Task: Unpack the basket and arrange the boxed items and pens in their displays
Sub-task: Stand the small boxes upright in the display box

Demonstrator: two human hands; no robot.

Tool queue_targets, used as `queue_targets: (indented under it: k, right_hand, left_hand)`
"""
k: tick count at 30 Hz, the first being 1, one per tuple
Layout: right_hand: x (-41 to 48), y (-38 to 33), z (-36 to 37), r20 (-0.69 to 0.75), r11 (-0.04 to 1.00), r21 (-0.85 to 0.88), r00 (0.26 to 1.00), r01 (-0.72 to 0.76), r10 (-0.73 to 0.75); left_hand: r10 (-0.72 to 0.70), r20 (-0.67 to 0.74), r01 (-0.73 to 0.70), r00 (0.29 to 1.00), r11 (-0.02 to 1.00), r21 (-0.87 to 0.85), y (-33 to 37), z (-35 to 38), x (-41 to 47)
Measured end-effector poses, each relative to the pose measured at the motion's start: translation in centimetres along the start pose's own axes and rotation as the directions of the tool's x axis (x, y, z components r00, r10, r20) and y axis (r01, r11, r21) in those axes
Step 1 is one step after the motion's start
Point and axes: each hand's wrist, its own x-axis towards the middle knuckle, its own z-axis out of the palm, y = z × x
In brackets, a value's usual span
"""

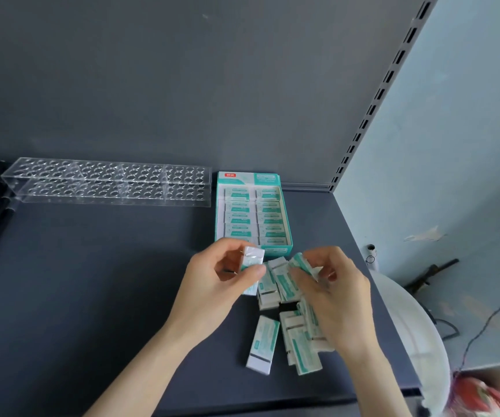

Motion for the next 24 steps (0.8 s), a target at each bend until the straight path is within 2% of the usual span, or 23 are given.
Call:
queue_targets:
  k: [3, 5, 7, 9, 12, 15, 18, 22, 24]
  right_hand:
    - [0.5, -0.4, -0.3, -0.003, 0.983, 0.184, 1.000, 0.019, -0.018]
    - [1.1, -1.0, -0.7, 0.013, 0.933, 0.360, 0.999, 0.022, -0.029]
    - [1.6, -1.7, -0.9, 0.047, 0.855, 0.519, 0.999, -0.014, -0.012]
    - [2.1, -2.2, -0.6, 0.107, 0.795, 0.602, 0.994, -0.082, 0.021]
    - [2.9, -2.8, 0.5, 0.142, 0.772, 0.624, 0.989, -0.122, 0.041]
    - [3.7, -3.5, 1.6, 0.187, 0.761, 0.631, 0.982, -0.147, 0.035]
    - [4.5, -3.7, 2.0, 0.275, 0.752, 0.639, 0.961, -0.159, -0.031]
    - [6.2, -3.9, 2.0, 0.398, 0.838, 0.532, 0.909, -0.117, -0.126]
    - [7.5, -4.1, 2.2, 0.380, 0.897, 0.440, 0.914, -0.043, -0.142]
  left_hand:
    - [-0.027, -0.004, 0.026, 1.000, 0.993, -0.117, 0.2, 0.1, 0.1]
    - [-0.076, 0.002, 0.075, 0.997, 0.977, -0.200, 0.6, 0.1, 0.2]
    - [-0.086, 0.019, 0.088, 0.996, 0.977, -0.195, 0.9, 0.0, 0.4]
    - [-0.084, 0.056, 0.094, 0.995, 0.977, -0.189, 1.4, -0.1, 0.9]
    - [-0.071, 0.084, 0.083, 0.994, 0.986, -0.147, 1.7, -0.2, 1.5]
    - [-0.058, 0.050, 0.063, 0.997, 0.993, -0.102, 1.5, -0.9, 2.1]
    - [-0.105, 0.021, 0.107, 0.994, 0.982, -0.157, 1.2, -2.2, 2.8]
    - [-0.150, 0.028, 0.152, 0.988, 0.965, -0.212, 1.2, -3.5, 4.4]
    - [-0.161, -0.013, 0.154, 0.987, 0.962, -0.224, 1.0, -3.8, 5.4]
